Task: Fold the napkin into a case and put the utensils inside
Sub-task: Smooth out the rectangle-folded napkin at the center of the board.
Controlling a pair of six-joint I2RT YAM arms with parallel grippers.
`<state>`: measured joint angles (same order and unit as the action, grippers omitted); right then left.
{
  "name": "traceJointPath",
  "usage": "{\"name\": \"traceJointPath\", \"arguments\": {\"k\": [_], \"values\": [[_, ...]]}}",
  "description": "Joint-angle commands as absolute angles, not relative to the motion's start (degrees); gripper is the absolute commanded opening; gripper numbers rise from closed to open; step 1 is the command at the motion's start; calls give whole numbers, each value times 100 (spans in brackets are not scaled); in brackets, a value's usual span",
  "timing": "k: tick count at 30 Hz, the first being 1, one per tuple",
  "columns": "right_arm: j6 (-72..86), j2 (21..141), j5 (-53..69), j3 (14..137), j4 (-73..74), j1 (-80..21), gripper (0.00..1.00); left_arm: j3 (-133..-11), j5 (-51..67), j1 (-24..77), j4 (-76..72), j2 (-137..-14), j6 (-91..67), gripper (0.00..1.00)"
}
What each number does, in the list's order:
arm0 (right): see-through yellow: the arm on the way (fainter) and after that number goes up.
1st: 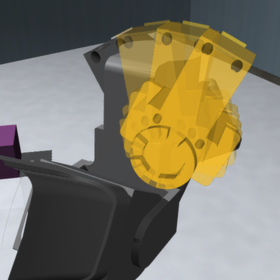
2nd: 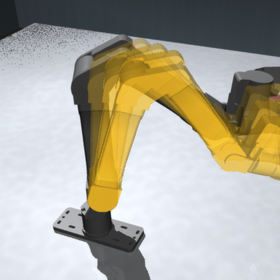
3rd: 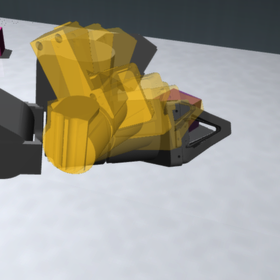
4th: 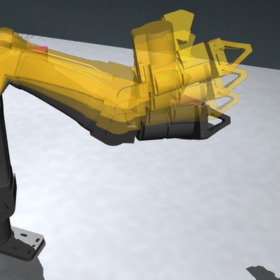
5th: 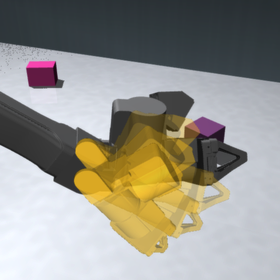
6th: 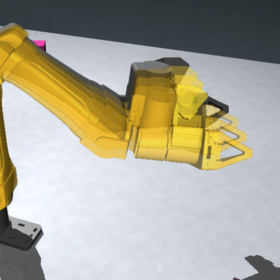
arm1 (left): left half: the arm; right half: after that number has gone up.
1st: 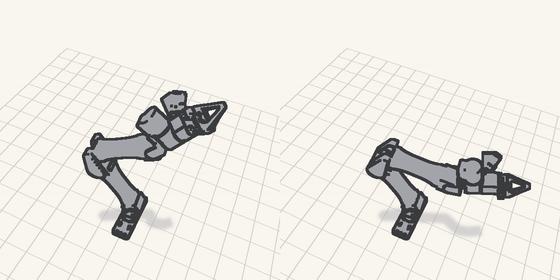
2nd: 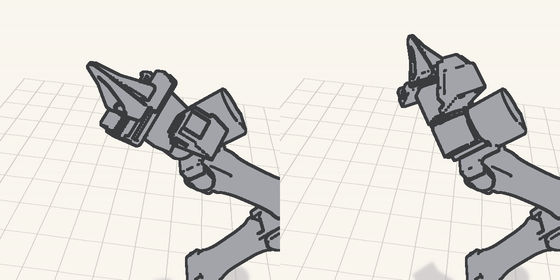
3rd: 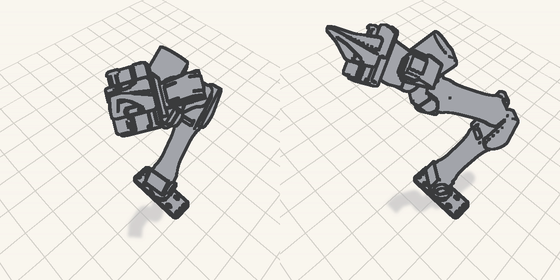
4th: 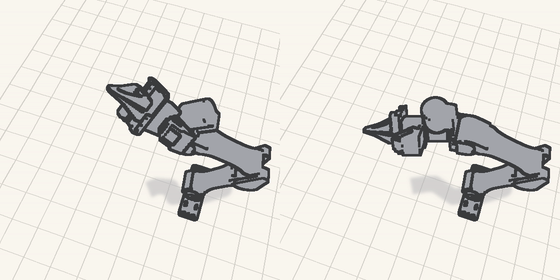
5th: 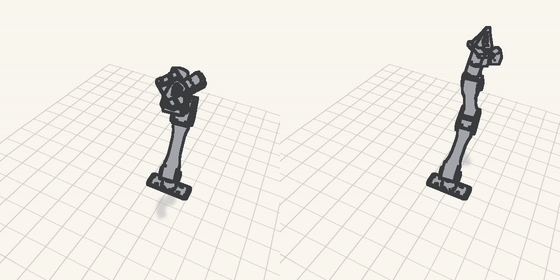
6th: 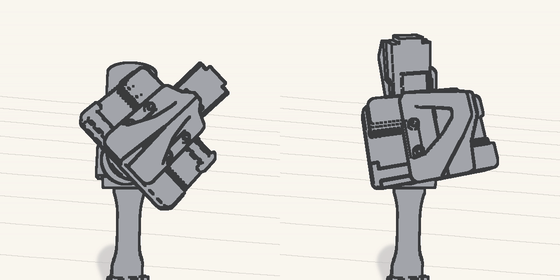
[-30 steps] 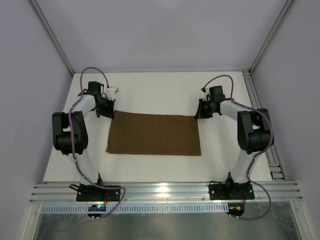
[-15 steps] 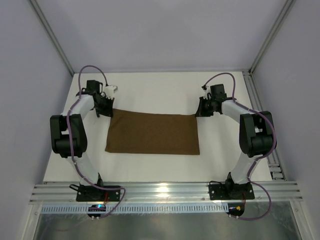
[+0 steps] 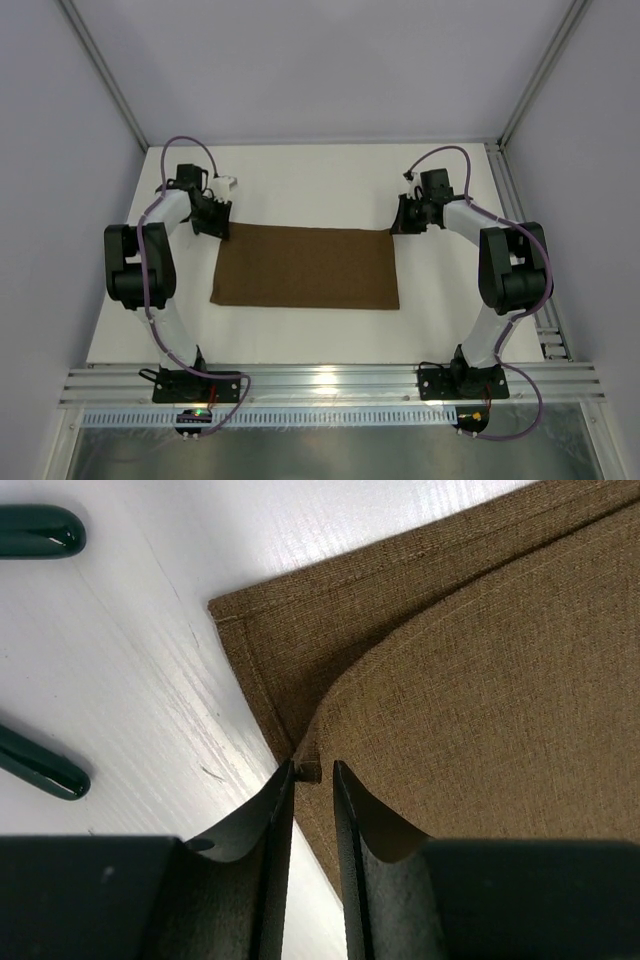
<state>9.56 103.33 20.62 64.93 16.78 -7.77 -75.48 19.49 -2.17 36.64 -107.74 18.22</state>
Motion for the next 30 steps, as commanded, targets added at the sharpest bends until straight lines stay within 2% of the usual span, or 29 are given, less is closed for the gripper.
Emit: {"name": "traceJointPath", "arguments": {"k": [1,5,10,17,18,19,20,26,30], "values": [[940,10178,2145,6460,1538,-800,3,-7497,1812,-255,3595,-10723,1811,23],[949,10187,2153,6442,1494,-800,3,-7383,1328,-202,3244,-10775,1872,22],[958,10213,2162,6442,1477,-800,3,-7409,1450,-211,3103,-10828,1811,0],[949,10134,2048,6486,1564,-791,3,-7234,1687,-202,2988,-10451,1731,0],[941,10134,2030,6530,1617,-800,9,-7199,1748,-211,2980,-10424,1731,0],[940,10125,1987,6574,1669,-791,31,-7181,1775,-202,2988,-10406,1714,0],[949,10090,1856,6679,1783,-808,34,-7172,1801,-202,2980,-10371,1723,0],[1107,9475,1012,7100,1644,-1229,41,-7067,1960,-211,2909,-10231,1661,0],[1046,9886,965,7952,1670,-1958,41,-7066,1925,-211,2830,-10300,1608,0]]}}
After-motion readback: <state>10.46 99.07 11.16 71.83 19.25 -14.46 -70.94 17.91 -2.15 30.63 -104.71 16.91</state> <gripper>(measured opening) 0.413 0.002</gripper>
